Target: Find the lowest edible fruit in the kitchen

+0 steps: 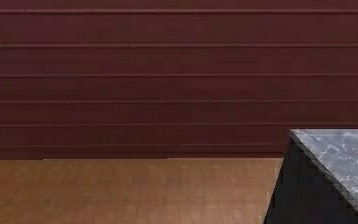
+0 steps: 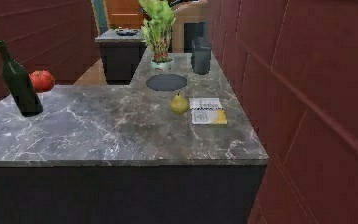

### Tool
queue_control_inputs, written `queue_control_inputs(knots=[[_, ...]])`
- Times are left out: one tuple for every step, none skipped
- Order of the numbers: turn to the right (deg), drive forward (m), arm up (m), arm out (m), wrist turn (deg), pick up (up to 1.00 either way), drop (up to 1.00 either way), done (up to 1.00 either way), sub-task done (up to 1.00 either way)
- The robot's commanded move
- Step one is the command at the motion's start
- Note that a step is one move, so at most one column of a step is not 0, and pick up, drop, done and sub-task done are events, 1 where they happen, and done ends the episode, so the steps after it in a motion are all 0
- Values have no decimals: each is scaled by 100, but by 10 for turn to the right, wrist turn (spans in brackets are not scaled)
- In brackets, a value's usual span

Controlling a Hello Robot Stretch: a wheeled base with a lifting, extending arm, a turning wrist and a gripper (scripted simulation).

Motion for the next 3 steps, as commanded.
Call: queue_control_inputs(knots=[[0, 30, 0, 0, 0, 0, 0, 0, 0], [-450, 0, 0, 0, 0, 0, 0, 0, 0], [-450, 0, 0, 0, 0, 0, 0, 0, 0]])
